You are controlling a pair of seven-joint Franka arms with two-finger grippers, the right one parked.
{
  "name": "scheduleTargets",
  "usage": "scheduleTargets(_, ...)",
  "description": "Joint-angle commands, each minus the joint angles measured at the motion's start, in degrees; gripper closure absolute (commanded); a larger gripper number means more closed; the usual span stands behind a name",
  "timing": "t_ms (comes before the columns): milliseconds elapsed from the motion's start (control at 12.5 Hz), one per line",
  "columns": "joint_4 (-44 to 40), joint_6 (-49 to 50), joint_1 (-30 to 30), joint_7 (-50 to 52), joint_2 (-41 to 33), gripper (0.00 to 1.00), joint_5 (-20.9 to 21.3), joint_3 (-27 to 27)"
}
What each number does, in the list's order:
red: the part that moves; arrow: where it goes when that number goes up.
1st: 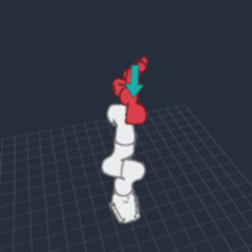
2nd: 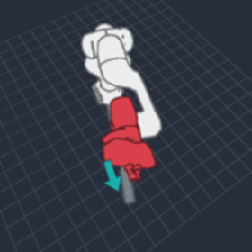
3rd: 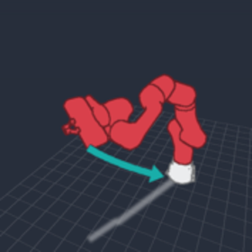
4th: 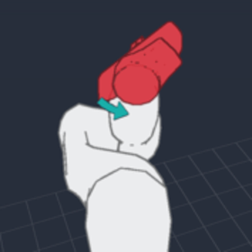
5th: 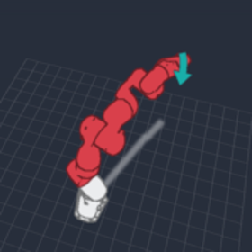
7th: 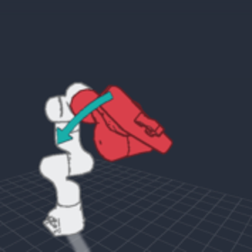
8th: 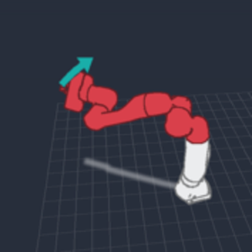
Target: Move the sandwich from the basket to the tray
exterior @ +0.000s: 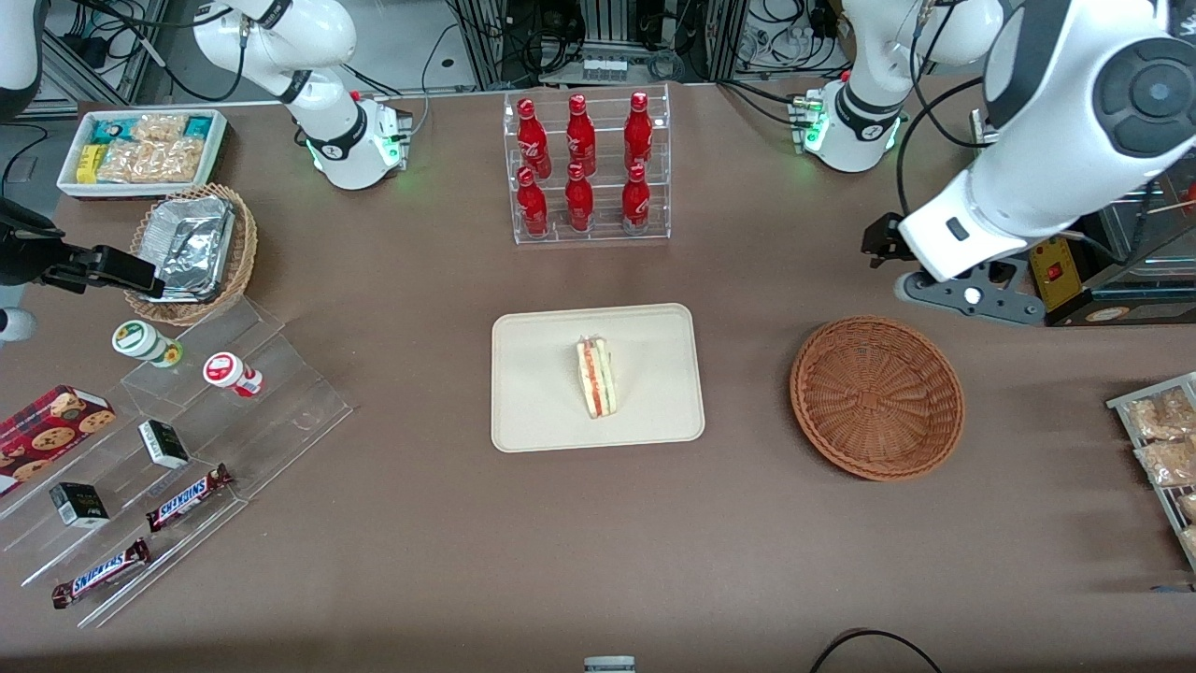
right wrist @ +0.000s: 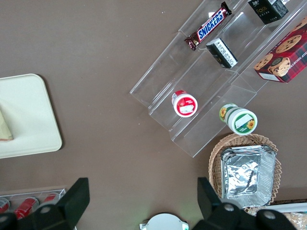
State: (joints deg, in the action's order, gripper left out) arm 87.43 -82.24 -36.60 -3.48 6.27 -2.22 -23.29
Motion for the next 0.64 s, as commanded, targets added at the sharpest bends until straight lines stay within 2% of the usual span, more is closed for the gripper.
scheduleTargets(0, 0.4, 1.2, 8.6, -2.5, -1.5, 0.00, 0.7, 7.6)
scheduleTargets(240, 0.6, 1.5, 24.4, -4.8, -2.9, 0.00, 0.9, 20.4)
scheduleTargets(560, 0.3, 4.7, 39.9, -5.8, -5.0, 0.00, 1.8, 32.8)
